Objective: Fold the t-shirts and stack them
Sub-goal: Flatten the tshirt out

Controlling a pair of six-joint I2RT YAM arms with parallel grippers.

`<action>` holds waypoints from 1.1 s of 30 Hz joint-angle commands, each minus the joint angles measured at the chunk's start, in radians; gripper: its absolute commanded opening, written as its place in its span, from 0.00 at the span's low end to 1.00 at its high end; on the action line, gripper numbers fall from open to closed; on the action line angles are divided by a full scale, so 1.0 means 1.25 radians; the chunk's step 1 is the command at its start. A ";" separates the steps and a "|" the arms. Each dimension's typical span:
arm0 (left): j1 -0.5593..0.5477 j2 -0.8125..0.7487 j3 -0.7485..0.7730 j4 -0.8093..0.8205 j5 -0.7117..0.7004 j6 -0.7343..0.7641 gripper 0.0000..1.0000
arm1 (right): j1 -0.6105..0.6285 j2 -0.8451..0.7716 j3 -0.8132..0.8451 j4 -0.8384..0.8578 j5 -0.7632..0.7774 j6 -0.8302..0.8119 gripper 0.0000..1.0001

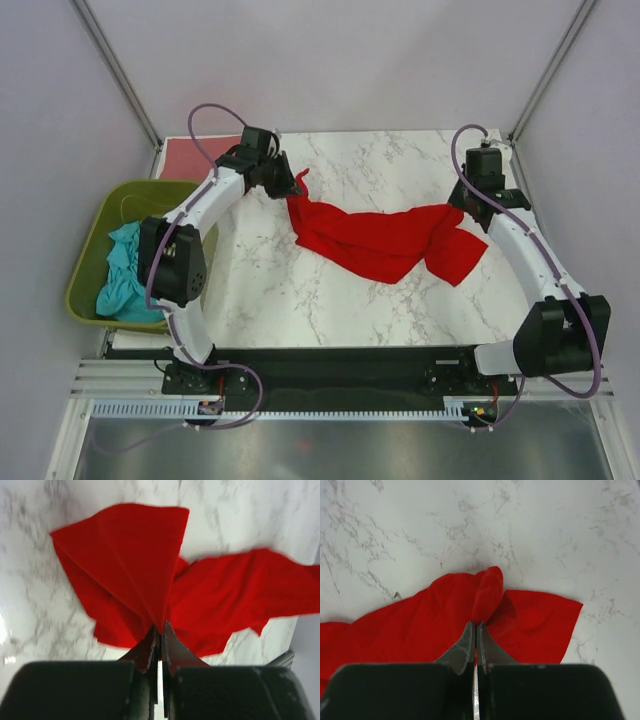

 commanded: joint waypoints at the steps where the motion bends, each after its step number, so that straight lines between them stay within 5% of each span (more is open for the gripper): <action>1: -0.029 -0.138 -0.094 0.003 -0.024 0.008 0.02 | -0.001 0.021 0.010 0.051 -0.102 -0.045 0.00; 8: -0.080 -0.391 -0.390 0.002 -0.116 0.036 0.02 | 0.000 0.031 -0.012 0.056 -0.213 -0.047 0.00; 12: -0.080 -0.479 -0.484 0.003 -0.102 0.020 0.02 | -0.002 0.074 0.029 -0.015 -0.162 -0.014 0.38; 16: -0.083 -0.535 -0.553 0.005 -0.081 0.004 0.02 | -0.060 0.080 0.044 -0.083 -0.074 0.097 0.48; 22: -0.086 -0.641 -0.661 0.025 -0.064 -0.047 0.02 | -0.212 0.085 -0.036 -0.082 -0.046 0.200 0.50; 33: -0.086 -0.711 -0.738 0.034 -0.089 -0.050 0.02 | -0.272 0.226 -0.074 0.053 -0.066 0.239 0.42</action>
